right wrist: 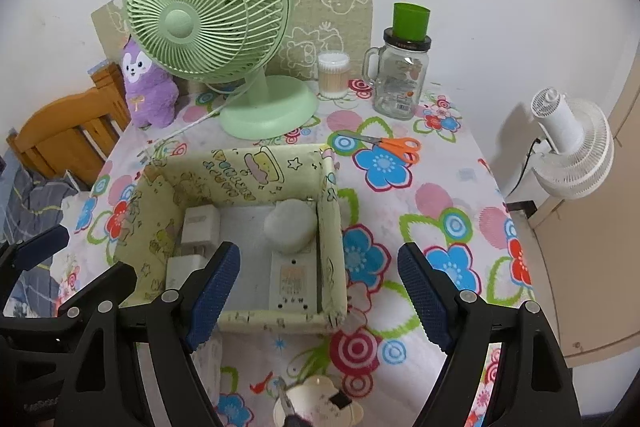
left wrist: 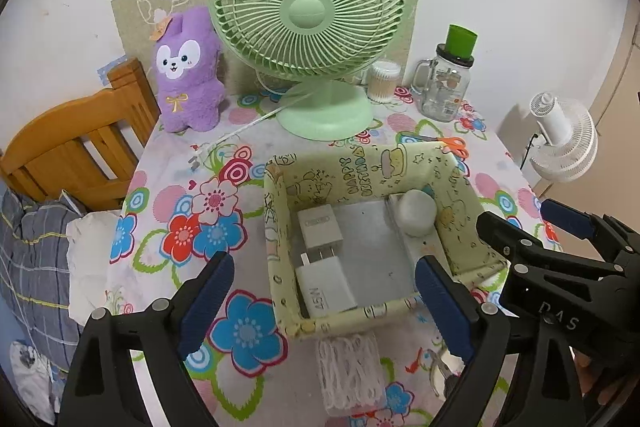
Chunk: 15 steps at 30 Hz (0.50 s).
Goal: Organize rigid objects
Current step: 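Withdraw both grippers from the box toward the remaining items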
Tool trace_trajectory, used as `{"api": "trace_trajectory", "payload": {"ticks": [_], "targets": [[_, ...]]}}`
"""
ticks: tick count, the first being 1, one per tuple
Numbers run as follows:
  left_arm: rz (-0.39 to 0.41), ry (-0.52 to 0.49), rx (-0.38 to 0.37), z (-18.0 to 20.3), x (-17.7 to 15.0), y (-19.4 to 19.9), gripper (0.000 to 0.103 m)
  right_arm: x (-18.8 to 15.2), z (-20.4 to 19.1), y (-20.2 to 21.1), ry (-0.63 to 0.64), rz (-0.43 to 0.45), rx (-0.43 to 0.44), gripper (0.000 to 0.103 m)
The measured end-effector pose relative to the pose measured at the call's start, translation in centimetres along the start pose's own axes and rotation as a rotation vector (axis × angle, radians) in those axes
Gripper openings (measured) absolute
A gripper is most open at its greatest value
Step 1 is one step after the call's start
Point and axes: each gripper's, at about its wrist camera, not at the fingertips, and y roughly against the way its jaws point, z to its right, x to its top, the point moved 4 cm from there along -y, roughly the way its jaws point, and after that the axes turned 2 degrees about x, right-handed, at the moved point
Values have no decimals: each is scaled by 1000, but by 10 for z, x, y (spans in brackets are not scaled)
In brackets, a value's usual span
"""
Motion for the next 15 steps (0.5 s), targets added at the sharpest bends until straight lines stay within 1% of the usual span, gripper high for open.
{"api": "trace_trajectory", "payload": {"ticks": [9, 15], "targets": [[5, 6, 1, 5, -11, 23, 94, -9, 2, 29, -7, 24, -3, 83], [33, 0, 0, 10, -17, 41, 94, -14, 3, 47, 0, 42, -13, 83]]}}
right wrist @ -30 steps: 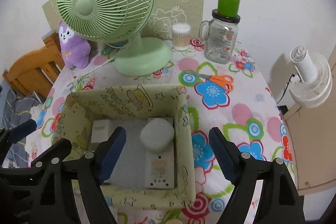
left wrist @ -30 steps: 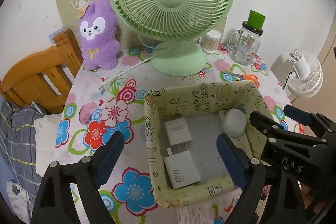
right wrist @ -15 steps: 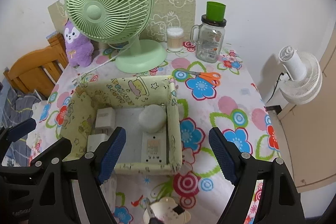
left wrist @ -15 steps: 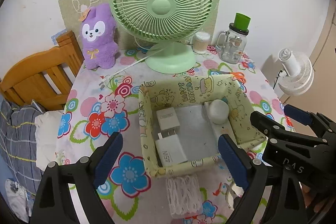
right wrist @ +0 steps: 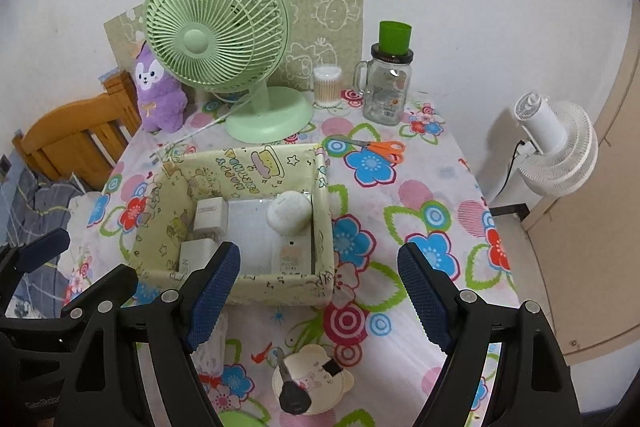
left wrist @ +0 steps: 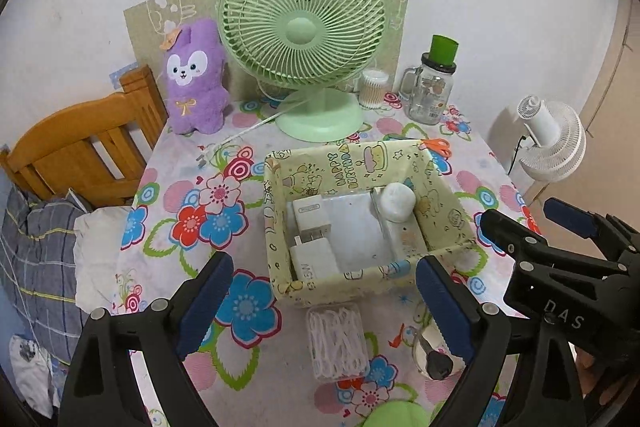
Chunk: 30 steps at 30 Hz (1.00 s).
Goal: Organize rigid objects
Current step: 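Withdraw both grippers from the box toward the remaining items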
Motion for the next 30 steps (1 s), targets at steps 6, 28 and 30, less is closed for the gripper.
{"api": "trace_trajectory", "payload": {"ticks": [6, 28, 30], "targets": [[9, -1, 5, 3, -4, 15, 94, -4, 0, 14, 5, 4, 8, 83], [14, 16, 0, 3, -33, 44, 102, -41, 4, 46, 11, 3, 2, 83], [14, 14, 3, 5, -37, 43, 102, -47, 7, 46, 2, -3, 0, 83]]}}
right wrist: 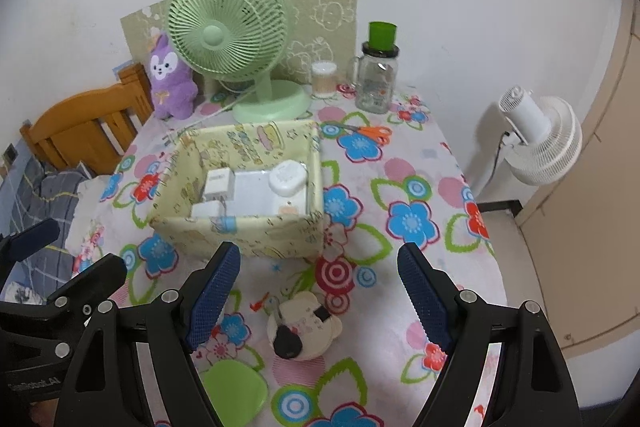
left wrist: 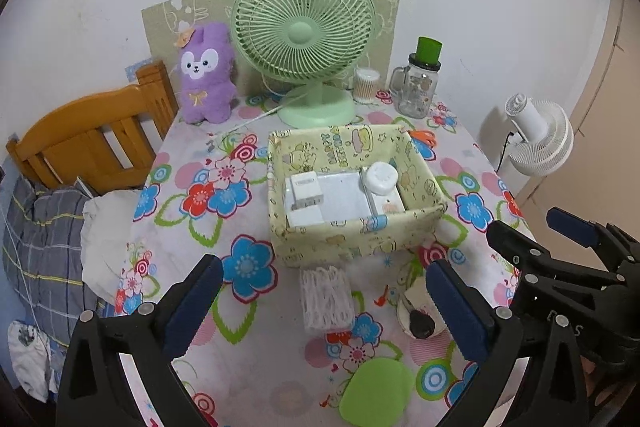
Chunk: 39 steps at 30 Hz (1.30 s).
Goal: Organize rigid objects
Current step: 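Withdraw both grippers from the box toward the remaining items, then grasp the clear floss-pick box with the left gripper while the right grasps the black key fob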
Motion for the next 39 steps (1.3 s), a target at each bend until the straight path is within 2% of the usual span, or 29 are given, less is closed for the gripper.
{"api": "trace_trajectory", "payload": {"ticks": [11, 18, 25, 34, 39], "targets": [[-23, -20, -4, 6, -20, -19, 102, -24, 1, -11, 14, -8, -12, 80], [-62, -36, 3, 5, -37, -40, 99, -41, -2, -32, 19, -58, -2, 74], [-107, -10, 0, 0, -53, -63, 95, -60, -7, -57, 22, -112, 9, 72], [-149, -31, 7, 1, -66, -88, 93, -79, -8, -87, -2, -182, 28, 66], [-142, -35, -34, 1, -73, -96, 93, -86, -9, -98, 8, -208, 26, 64]]}}
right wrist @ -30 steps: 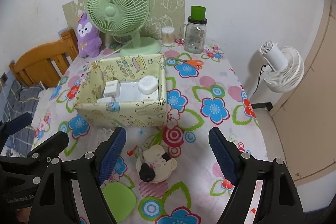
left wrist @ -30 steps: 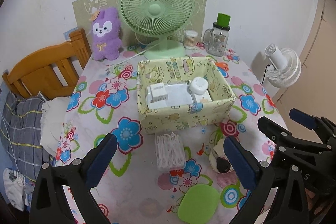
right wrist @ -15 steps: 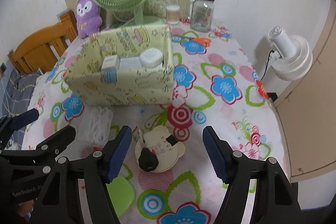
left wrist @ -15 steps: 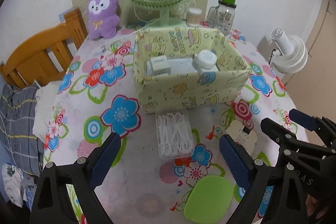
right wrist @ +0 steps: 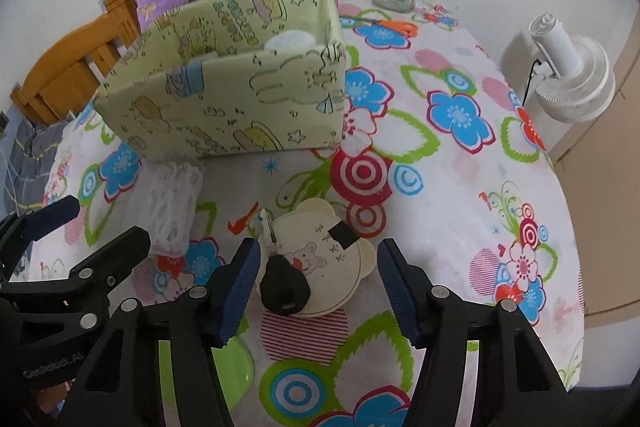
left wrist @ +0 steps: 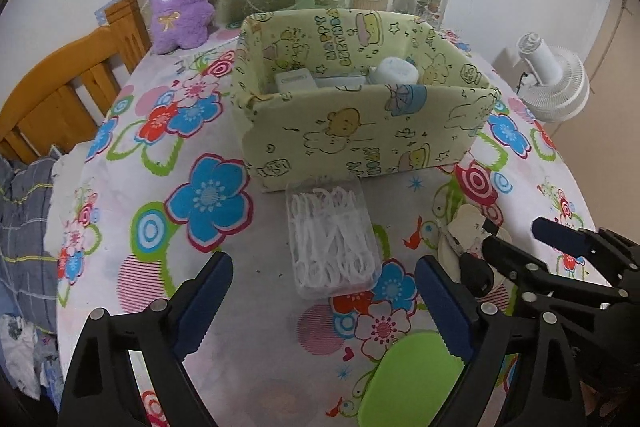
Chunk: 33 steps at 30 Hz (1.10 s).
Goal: Organize rigid objects
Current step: 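Grasp the clear floss-pick box with the left gripper while the right grasps the black key fob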
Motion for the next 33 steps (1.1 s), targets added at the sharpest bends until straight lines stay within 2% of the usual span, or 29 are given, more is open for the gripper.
{"api": "trace_trajectory", "payload": {"ticks": [9, 18, 20, 28, 33], "targets": [[-20, -30, -9, -1, -7, -11, 93, -11, -3, -13, -1, -42, -3, 61], [-34, -19, -6, -8, -11, -14, 93, -16, -11, -23, 0, -65, -7, 61], [-38, -16, -5, -10, -12, -15, 93, -17, -14, -23, 12, -62, -15, 59], [-55, 9, -9, -12, -15, -17, 93, -16, -21, -23, 5, -44, -31, 36], [-56, 12, -19, -10, -13, -18, 93, -15, -17, -22, -6, -49, -30, 36]]}}
